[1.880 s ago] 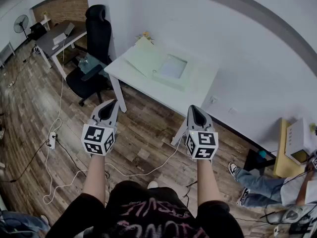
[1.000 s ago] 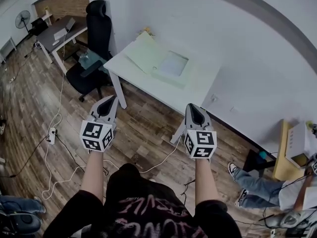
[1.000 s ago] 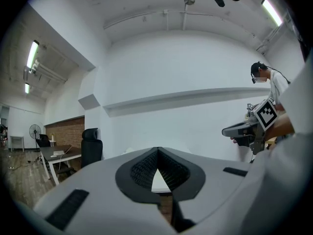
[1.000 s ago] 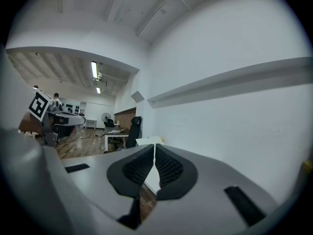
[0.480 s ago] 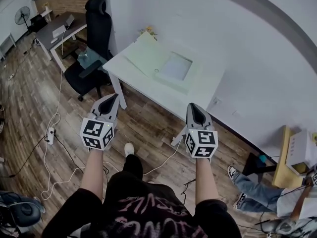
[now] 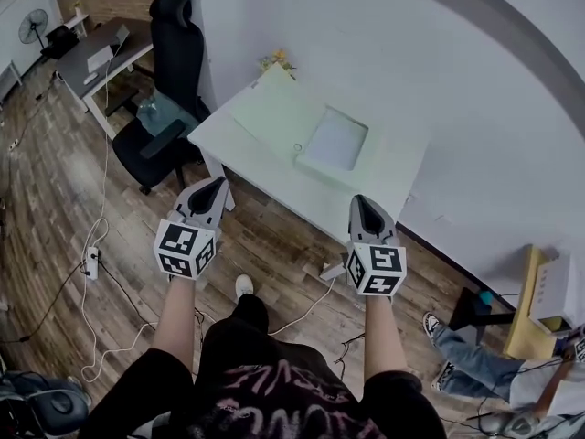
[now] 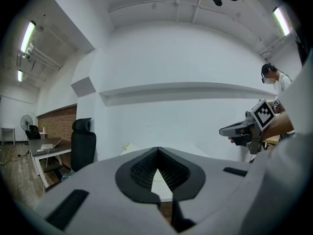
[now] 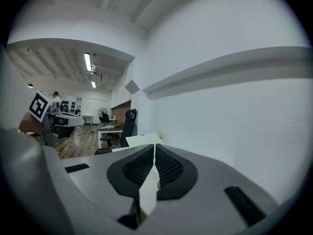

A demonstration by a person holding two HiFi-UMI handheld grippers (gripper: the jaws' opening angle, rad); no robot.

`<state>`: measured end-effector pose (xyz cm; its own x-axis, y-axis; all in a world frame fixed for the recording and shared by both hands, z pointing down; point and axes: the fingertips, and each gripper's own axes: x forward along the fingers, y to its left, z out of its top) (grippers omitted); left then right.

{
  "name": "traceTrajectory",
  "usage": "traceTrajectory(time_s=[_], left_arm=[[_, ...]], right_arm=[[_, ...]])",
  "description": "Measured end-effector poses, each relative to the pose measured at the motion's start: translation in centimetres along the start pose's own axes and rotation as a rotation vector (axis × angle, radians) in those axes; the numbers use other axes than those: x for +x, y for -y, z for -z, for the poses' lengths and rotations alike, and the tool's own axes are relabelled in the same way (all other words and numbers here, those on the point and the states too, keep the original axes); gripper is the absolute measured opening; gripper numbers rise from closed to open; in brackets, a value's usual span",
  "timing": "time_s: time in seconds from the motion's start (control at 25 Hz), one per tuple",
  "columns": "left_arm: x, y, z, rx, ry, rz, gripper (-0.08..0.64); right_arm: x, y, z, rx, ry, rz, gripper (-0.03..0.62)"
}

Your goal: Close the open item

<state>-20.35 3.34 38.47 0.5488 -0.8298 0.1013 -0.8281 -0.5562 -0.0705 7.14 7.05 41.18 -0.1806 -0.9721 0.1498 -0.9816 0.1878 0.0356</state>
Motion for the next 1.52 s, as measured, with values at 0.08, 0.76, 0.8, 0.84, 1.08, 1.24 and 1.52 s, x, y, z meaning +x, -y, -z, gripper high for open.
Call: traceTrajectory(time_s=[0.08,0.76,0.8,0.84,1.08,1.24,1.52], left_arm=[[1.8,-1.7,-0.2,-0.009,0.002,0.013,0.012],[15.9,-15.4,-1.2,0.003,-0.018,0.107,0.012],[16.6,-15.5,-1.1,0.002,-0.022,0.117,0.012],[17.2,-15.5,-0.9,0.002,-0.027,0.127,0.012],[21.4,-14.7,-0.7,-0.003,-0.039,0.171,0.012],[24.0,-14.0,-0.3,-0.004,-0.055,0.183,0.012],[28.9,-13.5,-0.1,0.004,-0.087,0.146,0.012]], right_arm=[[2.1,0.0,-0.9,-0.006,0.001,0.013,0.026],[18.5,0.7,-4.5,0.024,-0.004,0.14,0.028],[18.6,0.9,-4.3,0.022,-0.01,0.148,0.028],[18.8,1.3,-4.1,0.018,-0.016,0.157,0.028],[19.9,4.6,-3.8,0.029,-0.027,0.207,0.028],[21.4,6.7,-3.5,0.029,-0.032,0.209,0.028],[25.4,10.8,-2.7,0.036,-0.044,0.165,0.028]])
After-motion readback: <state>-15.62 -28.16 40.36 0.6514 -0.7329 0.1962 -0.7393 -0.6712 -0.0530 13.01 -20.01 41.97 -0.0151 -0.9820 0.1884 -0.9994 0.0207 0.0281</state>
